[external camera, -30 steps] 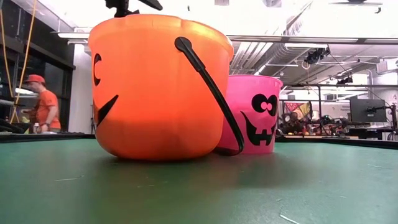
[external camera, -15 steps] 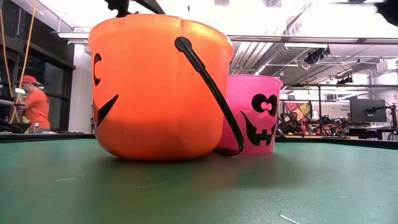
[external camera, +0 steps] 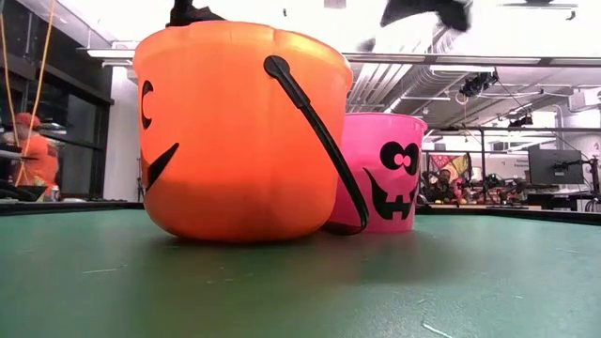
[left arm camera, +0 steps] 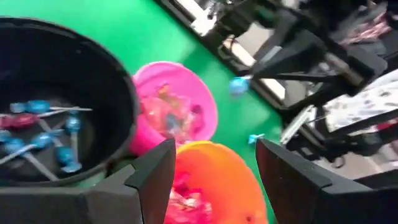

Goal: Sort candy by brand, put in halloween buckets
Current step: Put the blue lollipop into the black bucket

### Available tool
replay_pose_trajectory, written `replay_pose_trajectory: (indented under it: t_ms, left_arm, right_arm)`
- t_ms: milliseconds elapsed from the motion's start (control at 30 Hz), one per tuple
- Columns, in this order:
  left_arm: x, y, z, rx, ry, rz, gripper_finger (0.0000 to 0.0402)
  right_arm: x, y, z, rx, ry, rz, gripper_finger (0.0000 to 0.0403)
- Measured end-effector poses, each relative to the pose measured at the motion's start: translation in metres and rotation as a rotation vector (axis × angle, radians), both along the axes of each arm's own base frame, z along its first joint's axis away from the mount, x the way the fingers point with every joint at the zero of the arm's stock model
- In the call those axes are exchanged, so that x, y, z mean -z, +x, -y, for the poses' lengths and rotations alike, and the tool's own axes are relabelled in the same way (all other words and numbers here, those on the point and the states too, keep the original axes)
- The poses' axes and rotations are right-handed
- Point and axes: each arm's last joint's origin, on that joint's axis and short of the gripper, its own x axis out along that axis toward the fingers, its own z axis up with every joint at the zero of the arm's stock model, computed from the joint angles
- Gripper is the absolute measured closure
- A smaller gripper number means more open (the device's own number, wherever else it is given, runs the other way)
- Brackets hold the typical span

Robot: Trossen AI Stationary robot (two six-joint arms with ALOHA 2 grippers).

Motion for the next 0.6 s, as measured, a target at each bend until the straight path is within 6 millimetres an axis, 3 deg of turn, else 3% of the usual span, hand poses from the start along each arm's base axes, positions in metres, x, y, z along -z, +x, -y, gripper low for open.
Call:
replay_pose_trajectory:
  t_ms: [133, 267, 433, 600]
  left_arm:
    - [-0.009, 0.002, 0.016, 0.065, -0.013, 0.097, 0.0188]
    - [-0.025, 0.000, 0.038, 0.167, -0.016, 0.252, 0.0188]
    - [-0.037, -0.013, 0.056, 0.169, -0.009, 0.333, 0.0188]
    - [-0.043, -0.024, 0.065, 0.113, 0.008, 0.364, 0.0188]
  right_arm:
    - [-0.003, 0.042, 0.037, -0.073, -0.135, 0.140, 0.0402]
    - [0.008, 0.070, 0.077, -0.062, -0.176, 0.188, 0.0402]
    - [0.033, 0.087, 0.112, -0.034, -0.175, 0.126, 0.0402]
    - [0.048, 0.095, 0.128, -0.079, -0.117, 0.096, 0.0378]
